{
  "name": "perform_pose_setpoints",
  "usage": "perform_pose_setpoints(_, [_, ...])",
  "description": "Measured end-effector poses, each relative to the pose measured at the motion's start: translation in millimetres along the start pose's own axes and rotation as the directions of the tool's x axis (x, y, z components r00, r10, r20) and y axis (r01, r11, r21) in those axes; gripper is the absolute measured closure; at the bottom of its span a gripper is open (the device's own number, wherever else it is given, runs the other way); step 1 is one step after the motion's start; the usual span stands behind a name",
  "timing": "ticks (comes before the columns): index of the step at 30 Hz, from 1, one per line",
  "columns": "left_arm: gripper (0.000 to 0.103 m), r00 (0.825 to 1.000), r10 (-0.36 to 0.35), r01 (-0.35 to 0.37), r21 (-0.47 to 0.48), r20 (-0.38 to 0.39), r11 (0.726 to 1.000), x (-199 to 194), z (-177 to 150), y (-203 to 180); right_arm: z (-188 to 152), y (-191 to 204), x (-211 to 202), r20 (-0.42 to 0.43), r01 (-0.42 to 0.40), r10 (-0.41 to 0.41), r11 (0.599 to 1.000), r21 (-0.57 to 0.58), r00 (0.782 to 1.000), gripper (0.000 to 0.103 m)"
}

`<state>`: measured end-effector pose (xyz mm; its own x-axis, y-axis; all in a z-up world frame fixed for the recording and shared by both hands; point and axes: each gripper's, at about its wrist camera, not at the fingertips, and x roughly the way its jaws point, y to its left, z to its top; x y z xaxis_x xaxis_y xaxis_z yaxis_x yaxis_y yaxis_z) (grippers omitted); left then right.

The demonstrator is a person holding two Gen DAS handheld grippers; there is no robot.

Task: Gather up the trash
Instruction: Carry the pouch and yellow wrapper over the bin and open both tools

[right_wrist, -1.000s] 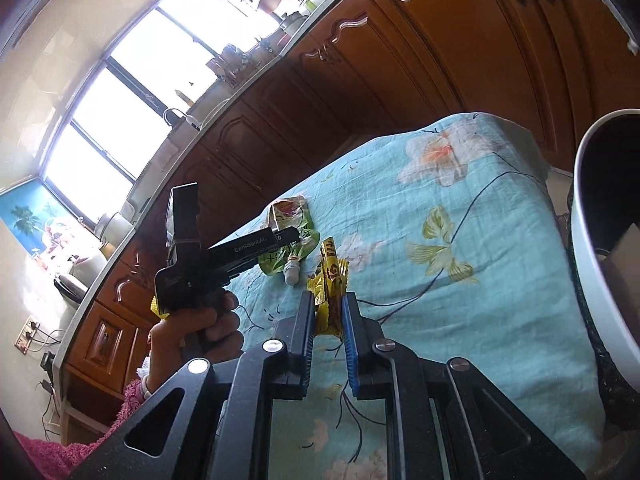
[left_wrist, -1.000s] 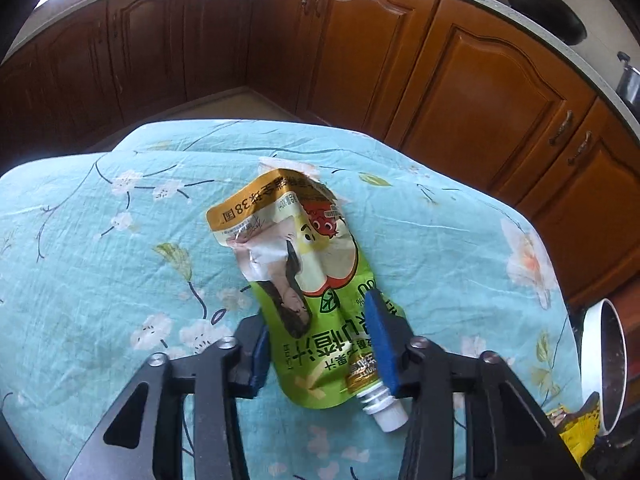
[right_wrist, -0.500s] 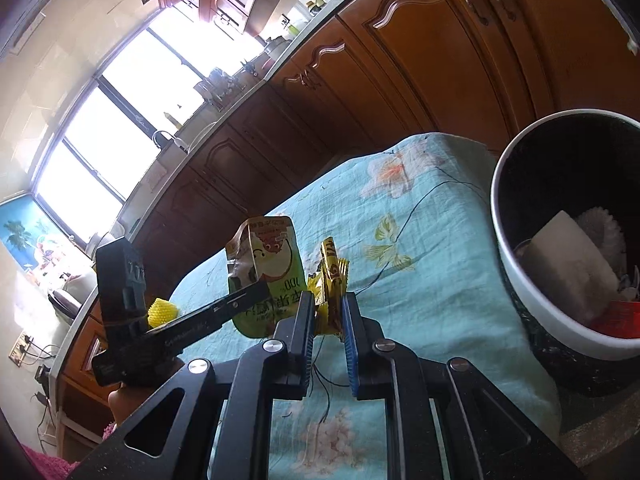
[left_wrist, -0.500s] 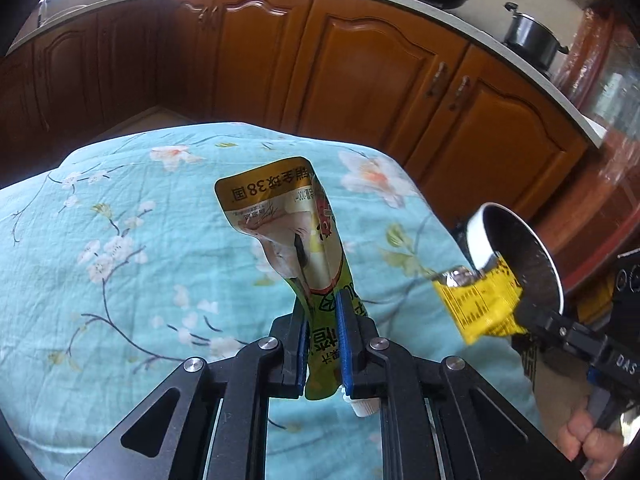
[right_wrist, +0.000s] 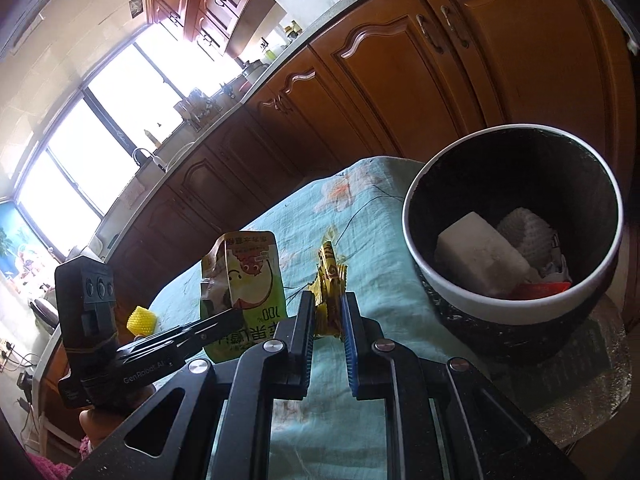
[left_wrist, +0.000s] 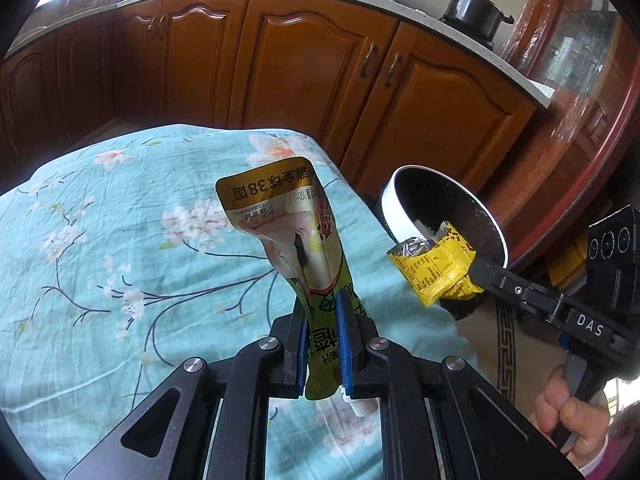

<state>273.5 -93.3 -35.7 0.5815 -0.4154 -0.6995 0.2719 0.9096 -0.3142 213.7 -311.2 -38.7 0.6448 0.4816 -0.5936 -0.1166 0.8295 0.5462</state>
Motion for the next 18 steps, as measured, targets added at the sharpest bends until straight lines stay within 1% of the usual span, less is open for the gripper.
perform_pose_setpoints(9, [0.092, 1.0, -0.012, 0.011, 0.065, 0.013, 0.998, -7.2, 0.5, -34.7, 2.4, -7.8, -20.4, 0.042, 0.03, -0.029, 0.999, -0.014, 0.999, 0.092])
perform_pose_setpoints(18, [0.092, 0.999, -0.031, 0.03, 0.112, 0.013, 0.993, -0.7, 9.4, -59.7, 11.4, -21.0, -43.5, 0.095, 0.061, -0.06, 0.998, -0.007, 0.994, 0.092])
